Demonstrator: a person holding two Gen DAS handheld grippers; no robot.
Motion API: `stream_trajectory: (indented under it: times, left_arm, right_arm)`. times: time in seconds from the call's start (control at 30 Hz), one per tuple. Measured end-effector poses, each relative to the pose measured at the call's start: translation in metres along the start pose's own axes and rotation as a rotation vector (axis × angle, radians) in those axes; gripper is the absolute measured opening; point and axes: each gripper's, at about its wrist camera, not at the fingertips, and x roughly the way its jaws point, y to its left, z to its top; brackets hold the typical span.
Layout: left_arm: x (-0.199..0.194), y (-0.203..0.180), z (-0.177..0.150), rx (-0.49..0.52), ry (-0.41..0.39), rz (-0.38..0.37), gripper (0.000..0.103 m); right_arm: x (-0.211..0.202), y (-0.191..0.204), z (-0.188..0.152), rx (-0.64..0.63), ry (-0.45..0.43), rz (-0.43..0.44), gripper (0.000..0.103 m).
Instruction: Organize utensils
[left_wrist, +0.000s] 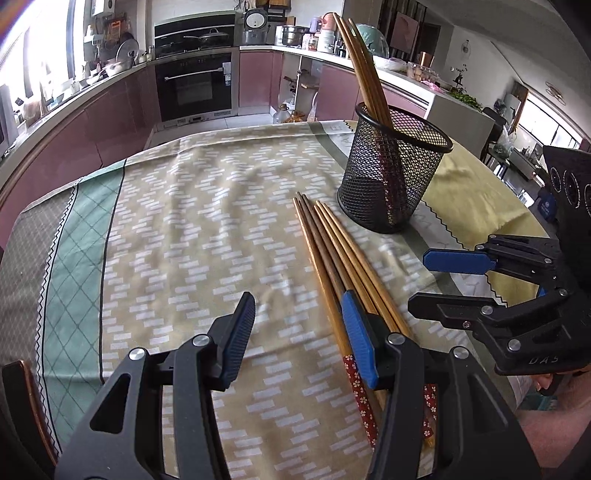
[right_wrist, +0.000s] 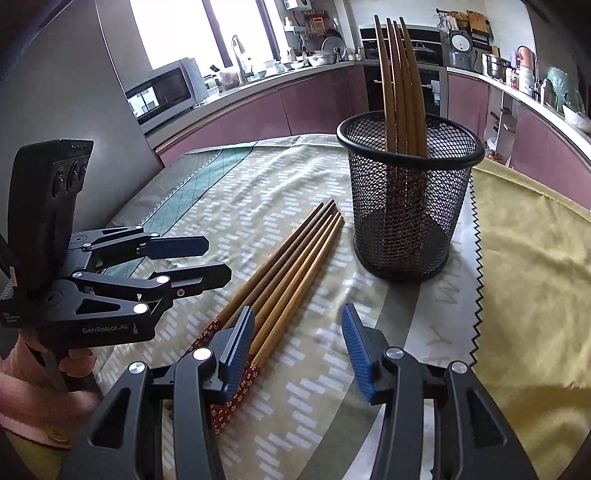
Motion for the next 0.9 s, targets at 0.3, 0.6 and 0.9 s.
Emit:
stream_trajectory:
  times: [0.3,0.6,0.9]
  left_arm:
    - [0.006,-0.002,-0.006,0.006,0.025,-0.001,0.049]
    - [0.01,-0.01,-0.007,0.032,0.032,0.004,0.049]
    - [0.014,-0.013,-0.009,0.052,0.041,0.009,0.049]
  right_arm:
    - [0.006,0.005,-0.006,-0.011,0.017,-0.025,0.047]
    - [0.013,0.008,-0.009,-0.038,0.036,-0.07,0.047]
    - [0.016,0.007,-0.008,-0.04,0.043,-0.09,0.047]
